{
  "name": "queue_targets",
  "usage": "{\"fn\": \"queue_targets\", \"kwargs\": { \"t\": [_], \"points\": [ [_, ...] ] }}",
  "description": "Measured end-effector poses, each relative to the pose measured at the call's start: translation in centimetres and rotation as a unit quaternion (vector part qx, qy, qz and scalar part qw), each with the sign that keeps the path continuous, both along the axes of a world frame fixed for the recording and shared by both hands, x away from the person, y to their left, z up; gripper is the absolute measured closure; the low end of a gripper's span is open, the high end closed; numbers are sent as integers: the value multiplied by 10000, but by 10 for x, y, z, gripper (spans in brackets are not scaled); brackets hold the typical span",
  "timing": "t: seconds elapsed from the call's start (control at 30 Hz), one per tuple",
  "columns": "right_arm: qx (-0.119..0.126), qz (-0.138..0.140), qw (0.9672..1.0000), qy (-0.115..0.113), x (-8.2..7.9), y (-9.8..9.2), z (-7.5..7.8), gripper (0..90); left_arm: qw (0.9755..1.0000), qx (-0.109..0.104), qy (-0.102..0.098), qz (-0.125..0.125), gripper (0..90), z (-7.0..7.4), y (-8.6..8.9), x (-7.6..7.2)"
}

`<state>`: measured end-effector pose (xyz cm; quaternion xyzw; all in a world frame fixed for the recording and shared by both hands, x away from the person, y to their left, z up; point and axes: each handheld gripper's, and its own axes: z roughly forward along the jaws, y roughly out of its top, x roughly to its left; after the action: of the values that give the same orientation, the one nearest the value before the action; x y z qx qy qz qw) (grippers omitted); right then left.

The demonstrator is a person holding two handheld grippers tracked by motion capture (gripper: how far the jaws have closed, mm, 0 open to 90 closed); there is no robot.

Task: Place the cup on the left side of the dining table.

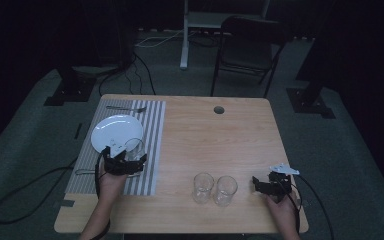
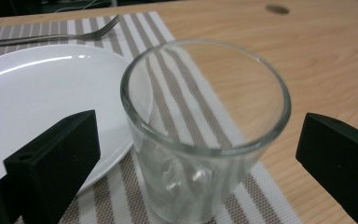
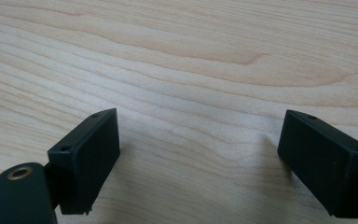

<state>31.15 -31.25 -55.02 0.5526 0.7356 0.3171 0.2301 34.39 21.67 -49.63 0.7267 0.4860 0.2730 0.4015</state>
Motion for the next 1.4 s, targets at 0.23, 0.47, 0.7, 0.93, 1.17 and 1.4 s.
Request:
{"fn": "queue_targets", "kwargs": {
  "t": [0.23,0.47,0.7,0.93,1.17,1.4],
  "points": [
    [5,-3,10000,0,0,0,0,123,10000,57,66,1,2,2,0,-6],
    [5,-3,10000,-1,0,0,0,123,9998,61,156,69,2,0,4,-14],
    [5,-1,10000,-2,0,0,0,123,9997,-8,175,156,3,-3,15,-24],
    [5,-1,10000,-3,0,0,0,123,9995,26,227,198,2,-6,26,-34],
    [5,-3,10000,-3,0,0,0,123,9992,30,252,306,3,-9,41,-47],
    [5,-2,10000,-3,0,0,0,123,9987,56,296,411,3,-10,56,-60]
  ]
}}
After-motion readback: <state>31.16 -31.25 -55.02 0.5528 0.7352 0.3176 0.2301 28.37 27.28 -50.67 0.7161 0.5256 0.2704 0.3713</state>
